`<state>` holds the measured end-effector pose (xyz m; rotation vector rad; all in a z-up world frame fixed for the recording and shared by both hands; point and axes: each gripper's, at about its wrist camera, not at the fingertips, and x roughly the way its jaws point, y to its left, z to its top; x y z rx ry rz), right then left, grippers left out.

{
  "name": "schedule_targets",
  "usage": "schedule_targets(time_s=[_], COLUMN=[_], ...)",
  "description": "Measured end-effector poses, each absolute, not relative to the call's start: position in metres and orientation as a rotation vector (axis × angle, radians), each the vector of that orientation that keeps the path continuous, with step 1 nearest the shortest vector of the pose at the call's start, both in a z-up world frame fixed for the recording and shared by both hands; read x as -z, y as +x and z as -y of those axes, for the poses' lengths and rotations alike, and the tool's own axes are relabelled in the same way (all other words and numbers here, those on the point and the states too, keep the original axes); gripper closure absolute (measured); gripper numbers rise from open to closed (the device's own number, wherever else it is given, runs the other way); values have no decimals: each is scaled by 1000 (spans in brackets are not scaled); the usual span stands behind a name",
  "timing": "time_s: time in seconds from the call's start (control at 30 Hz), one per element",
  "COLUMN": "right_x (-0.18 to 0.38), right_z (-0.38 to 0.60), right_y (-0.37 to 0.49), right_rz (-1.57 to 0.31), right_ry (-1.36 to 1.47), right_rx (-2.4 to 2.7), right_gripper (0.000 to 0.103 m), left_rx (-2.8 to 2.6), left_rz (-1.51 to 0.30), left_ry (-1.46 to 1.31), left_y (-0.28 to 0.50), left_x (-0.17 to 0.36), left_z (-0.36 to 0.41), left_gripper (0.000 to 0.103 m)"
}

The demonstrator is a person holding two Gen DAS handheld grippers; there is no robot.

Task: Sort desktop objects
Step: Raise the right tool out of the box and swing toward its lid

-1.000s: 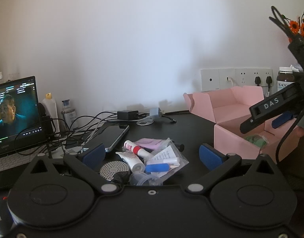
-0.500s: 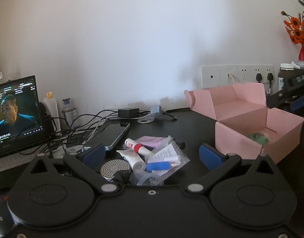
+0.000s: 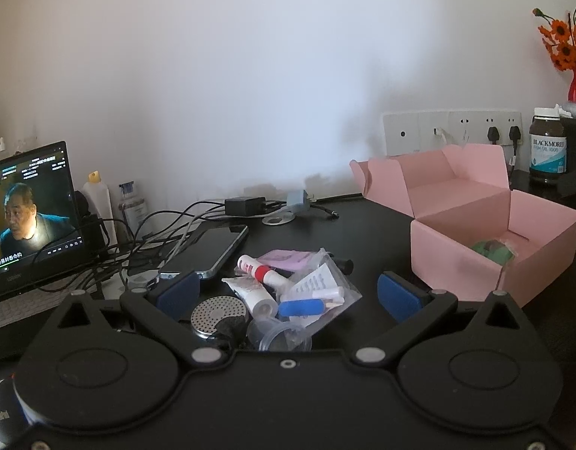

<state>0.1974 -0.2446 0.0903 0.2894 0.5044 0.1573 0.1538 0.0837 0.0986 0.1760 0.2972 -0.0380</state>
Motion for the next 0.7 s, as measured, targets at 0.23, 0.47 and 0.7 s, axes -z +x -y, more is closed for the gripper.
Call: schedule_targets(time_s=[0.23,0.47,0.7], right_x=[-80,-77,-83], right_z=[275,293,300], right_y=[193,178,165], right_rz=[-580,-499,-374], right_ry=[426,425,349], right_rx=[-74,-140,-183], right_gripper=[1,1,1], left_rx=[15,-10,29], left_rz=[-313,-321,-277], left_ry=[224,315,307], left_y=[156,158,151], left_x=[-96,-95,-115], left_z=[-76,-64,-47], left_gripper=[0,0,0])
